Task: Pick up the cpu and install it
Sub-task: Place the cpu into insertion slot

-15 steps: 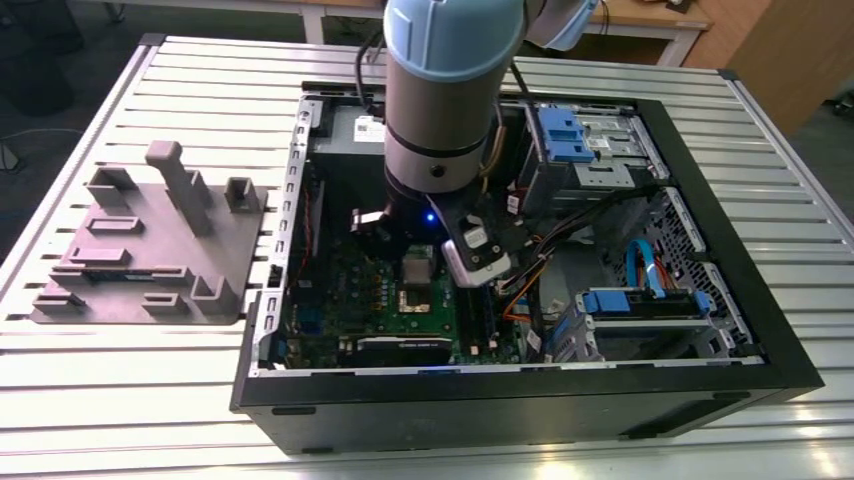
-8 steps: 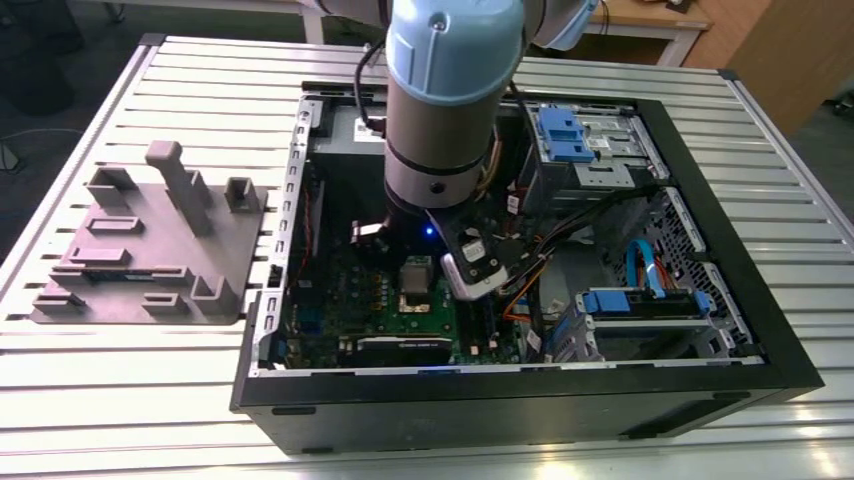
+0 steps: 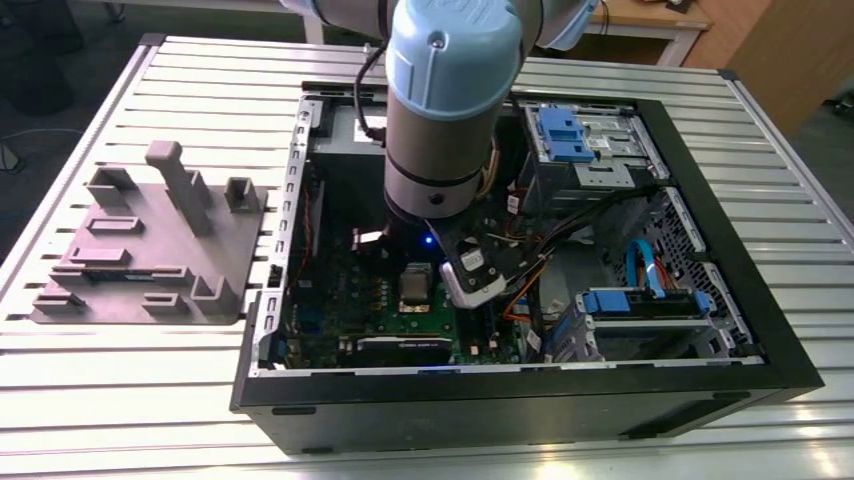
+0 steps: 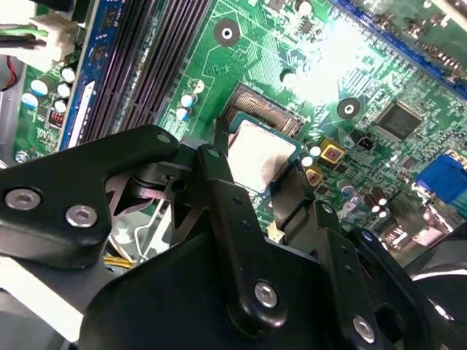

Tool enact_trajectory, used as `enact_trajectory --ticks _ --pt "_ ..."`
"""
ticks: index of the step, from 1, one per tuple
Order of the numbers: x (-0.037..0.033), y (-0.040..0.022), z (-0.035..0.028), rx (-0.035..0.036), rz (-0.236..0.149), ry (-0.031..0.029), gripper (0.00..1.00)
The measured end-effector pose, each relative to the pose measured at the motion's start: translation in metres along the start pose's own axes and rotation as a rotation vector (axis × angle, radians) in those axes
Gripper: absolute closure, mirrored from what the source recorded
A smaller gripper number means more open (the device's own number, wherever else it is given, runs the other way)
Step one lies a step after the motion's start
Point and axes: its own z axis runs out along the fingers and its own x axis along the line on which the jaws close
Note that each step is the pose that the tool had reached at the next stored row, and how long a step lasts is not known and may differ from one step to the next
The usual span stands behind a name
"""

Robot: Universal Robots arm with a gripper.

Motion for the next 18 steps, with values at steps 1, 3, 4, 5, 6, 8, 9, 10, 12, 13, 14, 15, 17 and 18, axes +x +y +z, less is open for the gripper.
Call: enact_trajectory --ticks 1,3,4,5,6,8,9,10,12,13,14,15,17,18 --pt "0.0 -0.0005 0.0003 0.0 0.0 0.0 0.53" --pt "-0.0001 -0.0021 0.001 -0.0001 0.0 0.0 0.53" --pt "0.0 -0.003 0.0014 0.0 0.0 0.0 0.53" --pt "0.0 -0.0039 0.0018 -0.0001 0.0 0.0 0.53" --pt "0.0 -0.0044 0.0023 -0.0001 0.0 0.0 0.53" --pt "0.0 -0.0044 0.0037 -0.0003 0.0 -0.0001 0.53" --pt "-0.0001 -0.0045 0.0038 -0.0001 0.0 0.0 0.53" --pt "-0.0001 -0.0045 0.0038 0.0001 0.0 0.0 0.53" --pt "-0.0001 -0.0045 0.0039 0.0 0.0 0.0 0.53" --pt "-0.0001 -0.0045 0.004 0.0 0.0 0.0 0.53" --pt "-0.0001 -0.0045 0.0041 -0.0001 0.0 0.0 0.53" --pt "-0.0001 -0.0045 0.0041 0.0 0.0 0.0 0.53" --pt "-0.0001 -0.0045 0.0042 -0.0001 0.0 0.0 0.53" --pt "-0.0001 -0.0046 0.0058 -0.0001 0.0 0.0 0.53"
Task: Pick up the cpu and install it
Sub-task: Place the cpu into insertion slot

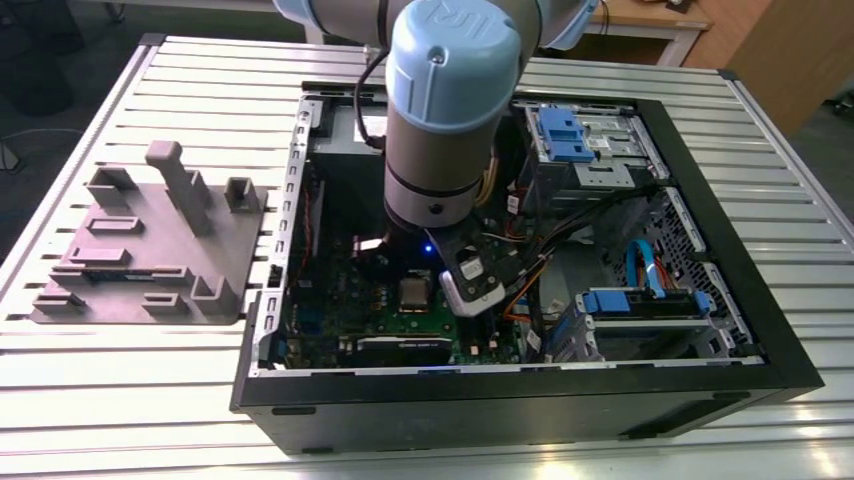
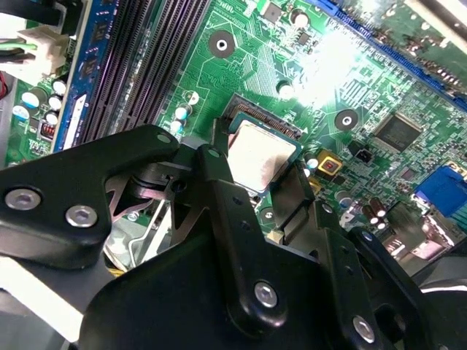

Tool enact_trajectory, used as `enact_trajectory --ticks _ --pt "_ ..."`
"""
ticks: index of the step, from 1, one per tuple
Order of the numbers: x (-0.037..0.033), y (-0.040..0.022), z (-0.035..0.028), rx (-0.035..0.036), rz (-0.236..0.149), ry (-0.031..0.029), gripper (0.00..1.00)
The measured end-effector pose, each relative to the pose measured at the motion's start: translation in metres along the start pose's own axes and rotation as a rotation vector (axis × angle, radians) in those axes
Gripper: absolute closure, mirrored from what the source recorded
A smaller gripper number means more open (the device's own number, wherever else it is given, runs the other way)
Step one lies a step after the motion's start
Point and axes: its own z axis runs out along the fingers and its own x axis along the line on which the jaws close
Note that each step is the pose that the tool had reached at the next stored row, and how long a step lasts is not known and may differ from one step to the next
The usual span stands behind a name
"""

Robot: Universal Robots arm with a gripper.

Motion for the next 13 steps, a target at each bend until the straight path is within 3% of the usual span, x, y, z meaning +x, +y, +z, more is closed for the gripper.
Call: enact_trajectory --ticks 13 --pt "-0.0007 -0.0003 0.0058 0.0009 0.0 0.0003 0.53"
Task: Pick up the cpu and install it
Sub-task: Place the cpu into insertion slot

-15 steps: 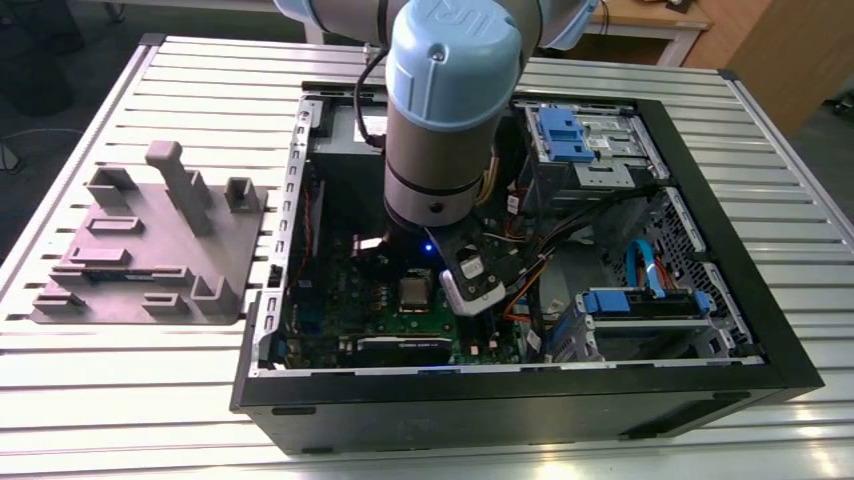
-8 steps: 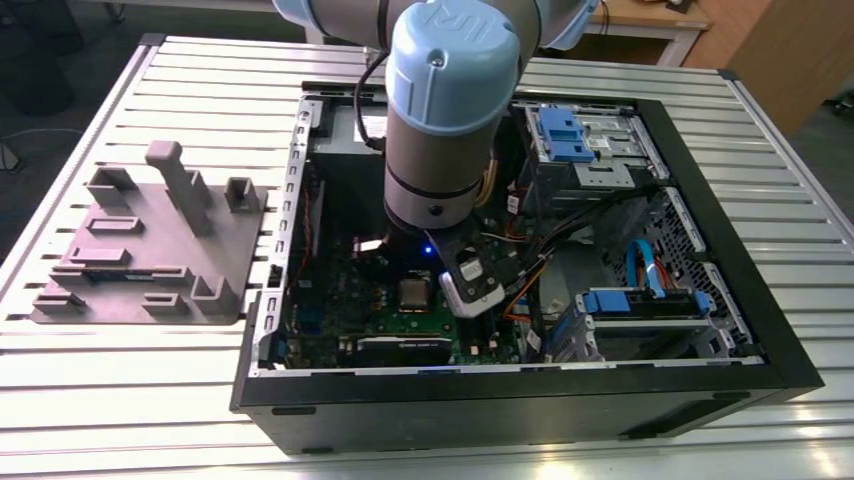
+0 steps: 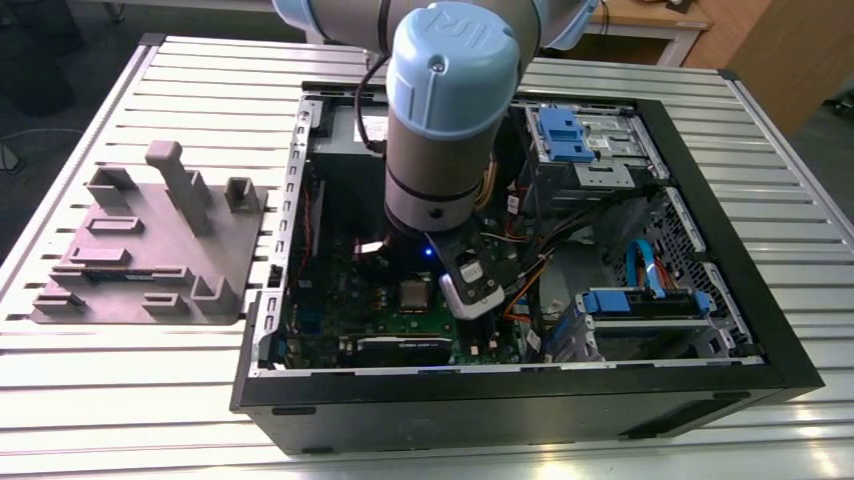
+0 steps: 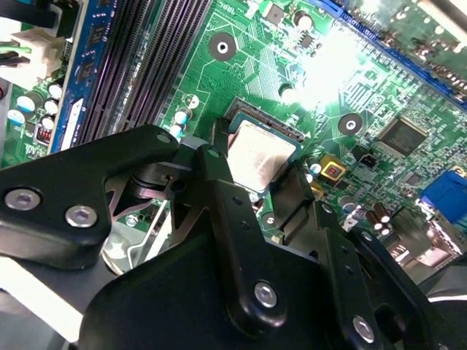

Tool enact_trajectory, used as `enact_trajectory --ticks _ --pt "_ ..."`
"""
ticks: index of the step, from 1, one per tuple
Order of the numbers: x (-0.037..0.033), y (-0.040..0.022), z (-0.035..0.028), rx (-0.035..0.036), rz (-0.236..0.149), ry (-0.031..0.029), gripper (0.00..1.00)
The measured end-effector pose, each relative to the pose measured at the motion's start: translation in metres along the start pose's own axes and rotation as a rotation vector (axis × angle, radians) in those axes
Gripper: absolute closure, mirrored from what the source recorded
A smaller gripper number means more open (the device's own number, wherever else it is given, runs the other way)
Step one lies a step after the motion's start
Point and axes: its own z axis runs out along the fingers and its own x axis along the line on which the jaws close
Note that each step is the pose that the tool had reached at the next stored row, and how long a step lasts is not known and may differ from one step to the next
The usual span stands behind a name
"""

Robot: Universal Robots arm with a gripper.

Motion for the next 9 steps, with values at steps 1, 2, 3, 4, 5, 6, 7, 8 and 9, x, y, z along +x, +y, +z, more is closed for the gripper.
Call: enact_trajectory --ticks 1,2,3,4,5,6,7,8,9 --pt "0.0 -0.0001 0.0009 0.0002 0.0 0.0001 0.53" --pt "0.0 -0.0001 0.0017 0.0003 0.0 0.0002 0.53" --pt "0.0 -0.0002 0.0022 0.0002 0.0 0.0001 0.53" --pt "-0.0001 -0.0001 0.0027 -0.0001 0.0 0.0 0.53" --pt "-0.0001 -0.0001 0.0029 -0.0004 0.0 -0.0001 0.53" --pt "-0.0001 0.0 0.003 -0.0007 0.0 -0.0003 0.53" --pt "-0.0001 0.0 0.003 -0.0007 0.0 -0.0003 0.53" --pt "-0.0001 0.0 0.003 -0.0007 0.0 -0.0003 0.53" --pt "-0.0001 0.0 0.003 -0.0006 0.0 -0.0002 0.53"
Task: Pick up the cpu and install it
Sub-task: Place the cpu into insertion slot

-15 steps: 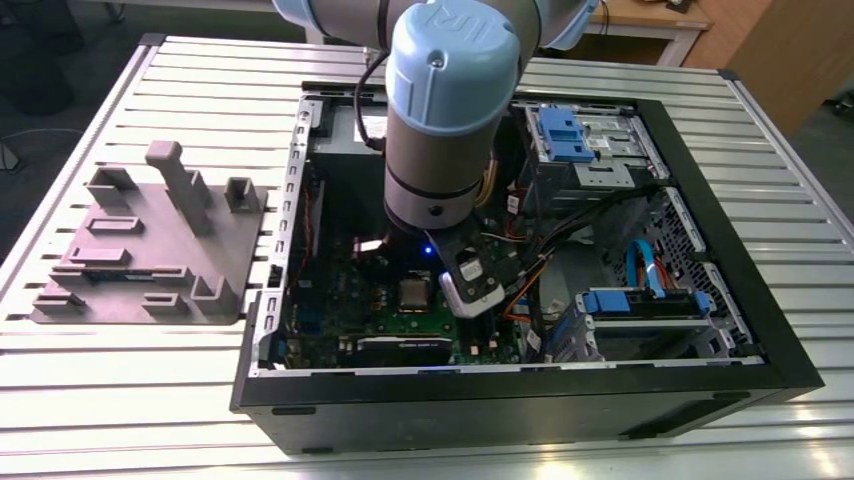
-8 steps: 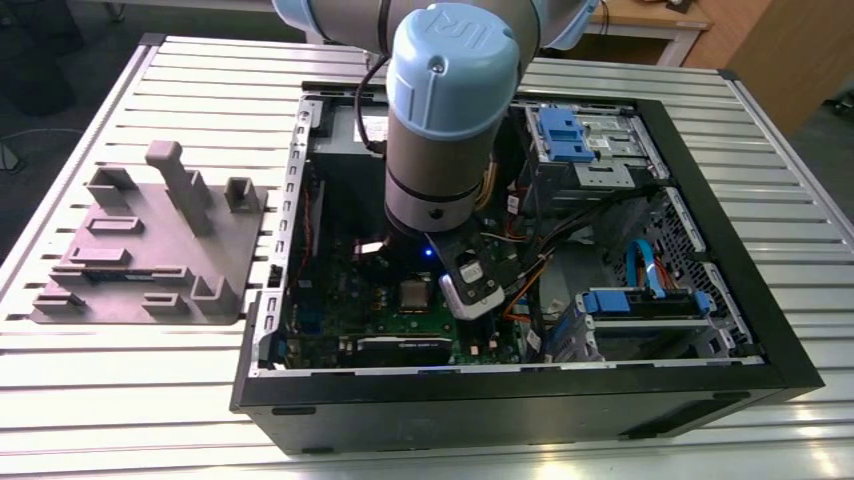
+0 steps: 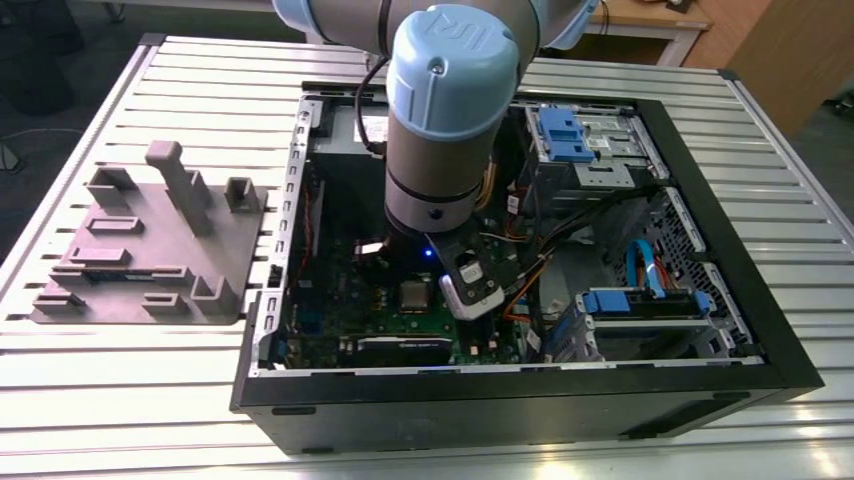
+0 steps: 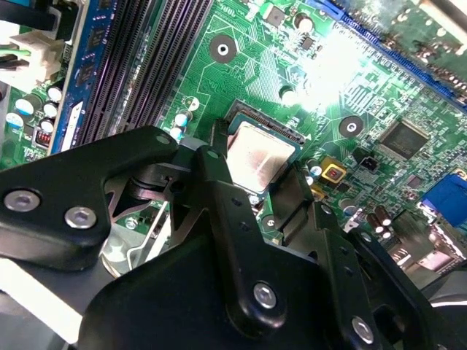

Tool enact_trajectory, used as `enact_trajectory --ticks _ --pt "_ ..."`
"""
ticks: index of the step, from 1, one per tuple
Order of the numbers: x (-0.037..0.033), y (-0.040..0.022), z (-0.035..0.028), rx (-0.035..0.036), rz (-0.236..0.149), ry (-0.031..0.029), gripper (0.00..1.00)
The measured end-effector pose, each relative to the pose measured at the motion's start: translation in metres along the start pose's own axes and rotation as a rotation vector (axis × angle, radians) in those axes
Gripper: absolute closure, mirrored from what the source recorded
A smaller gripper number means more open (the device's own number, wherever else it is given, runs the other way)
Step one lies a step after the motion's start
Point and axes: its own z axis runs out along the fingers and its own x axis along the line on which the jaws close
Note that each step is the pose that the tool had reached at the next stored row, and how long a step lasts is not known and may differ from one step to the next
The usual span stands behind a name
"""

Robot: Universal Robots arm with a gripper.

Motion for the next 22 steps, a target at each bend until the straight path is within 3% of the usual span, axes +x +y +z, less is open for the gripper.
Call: enact_trajectory --ticks 3,4,9,18,21,22 --pt "0.0001 0.0 0.0003 -0.0005 0.0 0.0001 0.52" --pt "0.0001 0.0 0.0004 -0.0005 0.0 -0.0002 0.46" --pt "-0.0003 0.0003 0.0005 -0.0024 0.0 -0.0012 0.46" --pt "0.0004 0.0008 -0.0215 -0.0007 0.0 0.0013 0.46" --pt "0.0004 0.0009 -0.0251 -0.0007 0.0 0.0013 0.48" --pt "0.0004 0.001 -0.025 -0.0009 0.0 0.0013 0.54"
